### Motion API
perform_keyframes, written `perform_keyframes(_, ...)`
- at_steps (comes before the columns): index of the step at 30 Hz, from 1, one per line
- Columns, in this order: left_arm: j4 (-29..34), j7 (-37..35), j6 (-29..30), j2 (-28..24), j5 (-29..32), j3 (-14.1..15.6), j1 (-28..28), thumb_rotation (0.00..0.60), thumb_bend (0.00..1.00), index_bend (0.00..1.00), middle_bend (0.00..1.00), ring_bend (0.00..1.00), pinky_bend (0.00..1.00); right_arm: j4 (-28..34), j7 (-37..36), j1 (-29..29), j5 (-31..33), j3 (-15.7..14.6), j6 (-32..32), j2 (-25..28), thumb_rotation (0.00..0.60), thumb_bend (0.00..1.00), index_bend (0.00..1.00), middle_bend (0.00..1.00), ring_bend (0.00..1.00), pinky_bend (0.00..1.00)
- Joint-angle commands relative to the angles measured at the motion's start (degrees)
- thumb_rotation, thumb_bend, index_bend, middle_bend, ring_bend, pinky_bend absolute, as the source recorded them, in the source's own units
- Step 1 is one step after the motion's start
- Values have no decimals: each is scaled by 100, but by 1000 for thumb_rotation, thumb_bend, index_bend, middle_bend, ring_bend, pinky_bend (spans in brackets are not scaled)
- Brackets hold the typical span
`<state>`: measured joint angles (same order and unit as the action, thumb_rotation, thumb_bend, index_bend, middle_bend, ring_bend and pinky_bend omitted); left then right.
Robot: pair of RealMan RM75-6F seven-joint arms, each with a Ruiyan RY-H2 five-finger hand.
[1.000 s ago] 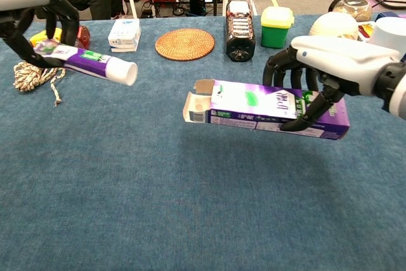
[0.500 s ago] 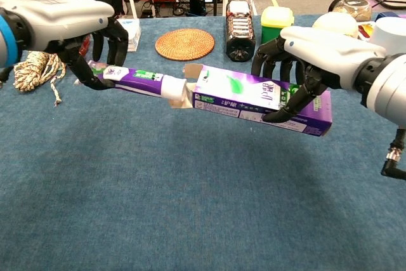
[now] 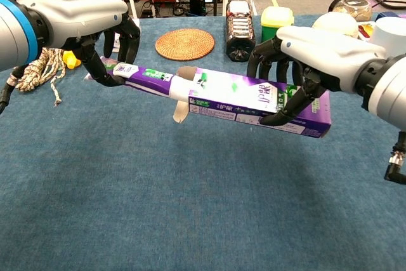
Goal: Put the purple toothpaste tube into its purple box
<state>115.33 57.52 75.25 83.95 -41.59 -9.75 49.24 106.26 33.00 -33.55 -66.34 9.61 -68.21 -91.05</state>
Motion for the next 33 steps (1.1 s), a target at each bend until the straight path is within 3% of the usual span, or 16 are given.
perform_keyframes(1,-4,-5,18,5,-1,10,13,600,301,540,470,433,611,25,-4,-3,-28,-24,-13,-2,600,338,465,543,533,633)
perform_keyframes(16,-27,-153,78,19,-57,61,73,600,302,540,470,433,611,35,-25,4,-119,-116,-69,32,600,338,465,543,532,633)
perform_keyframes(33,66,216,509,523,135,18,237,600,300,540,471,433,613,-38,241,-36,-43,-89,-214,-234,600,337,465,548,533,634)
